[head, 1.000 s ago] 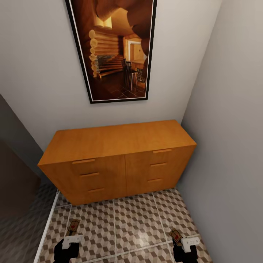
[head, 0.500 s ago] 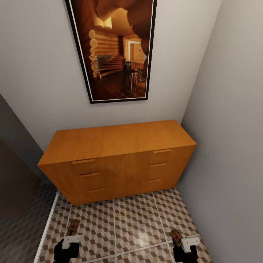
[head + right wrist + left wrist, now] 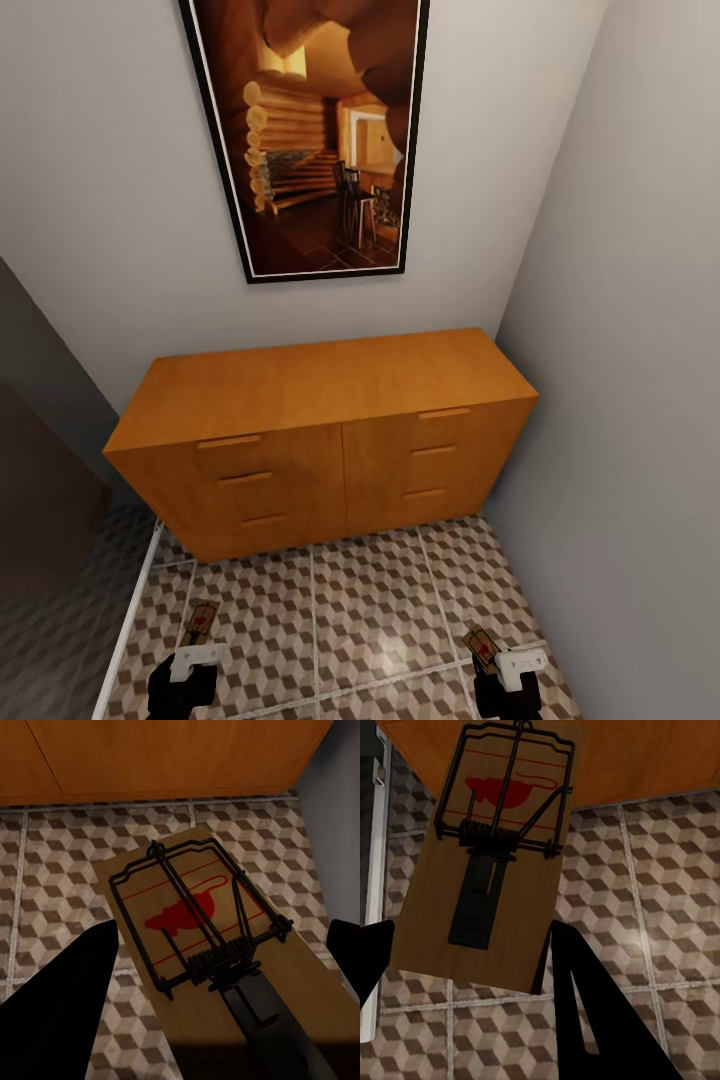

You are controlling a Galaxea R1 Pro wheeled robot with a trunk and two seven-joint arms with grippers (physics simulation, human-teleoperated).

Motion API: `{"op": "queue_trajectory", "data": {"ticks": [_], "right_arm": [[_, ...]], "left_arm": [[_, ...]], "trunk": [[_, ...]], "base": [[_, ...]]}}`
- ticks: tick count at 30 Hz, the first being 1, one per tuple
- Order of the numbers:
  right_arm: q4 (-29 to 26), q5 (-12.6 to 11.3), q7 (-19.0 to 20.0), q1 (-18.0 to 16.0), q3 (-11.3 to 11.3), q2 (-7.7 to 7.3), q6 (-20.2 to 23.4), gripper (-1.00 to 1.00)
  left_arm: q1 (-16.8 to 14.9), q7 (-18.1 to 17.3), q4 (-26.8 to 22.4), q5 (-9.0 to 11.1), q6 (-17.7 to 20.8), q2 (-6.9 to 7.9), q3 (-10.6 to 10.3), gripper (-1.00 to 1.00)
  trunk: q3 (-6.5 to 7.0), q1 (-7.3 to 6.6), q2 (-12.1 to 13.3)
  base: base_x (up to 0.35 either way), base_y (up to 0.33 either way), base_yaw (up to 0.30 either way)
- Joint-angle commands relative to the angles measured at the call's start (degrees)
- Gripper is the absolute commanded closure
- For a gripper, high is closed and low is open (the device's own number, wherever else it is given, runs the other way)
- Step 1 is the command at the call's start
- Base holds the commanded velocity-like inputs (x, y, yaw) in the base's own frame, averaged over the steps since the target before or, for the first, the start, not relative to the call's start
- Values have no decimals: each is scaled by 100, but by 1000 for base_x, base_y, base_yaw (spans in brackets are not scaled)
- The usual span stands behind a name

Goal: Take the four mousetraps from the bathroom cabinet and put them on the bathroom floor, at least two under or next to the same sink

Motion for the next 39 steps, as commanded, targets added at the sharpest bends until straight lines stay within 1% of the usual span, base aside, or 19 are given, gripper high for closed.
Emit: {"op": "queue_trajectory", "data": {"ticks": [1, 12, 24, 39], "right_arm": [[2, -60, -22, -5, 47, -8, -21, 100], [2, -60, -22, -5, 50, -5, -21, 100], [2, -60, -22, -5, 47, -8, -23, 100], [49, -60, -22, -5, 49, -1, -28, 100]], "left_arm": [[-2, 45, 4, -8, -10, -2, -41, 100], [-2, 45, 4, -8, -10, -2, -41, 100], [-2, 45, 4, -8, -10, -2, -41, 100], [-2, 45, 4, -8, -10, -2, -41, 100]], "trunk": [[-10, 3, -10], [-5, 3, -10], [35, 3, -10], [164, 3, -10]], "base": [[0, 0, 0], [0, 0, 0], [0, 0, 0], [0, 0, 0]]}}
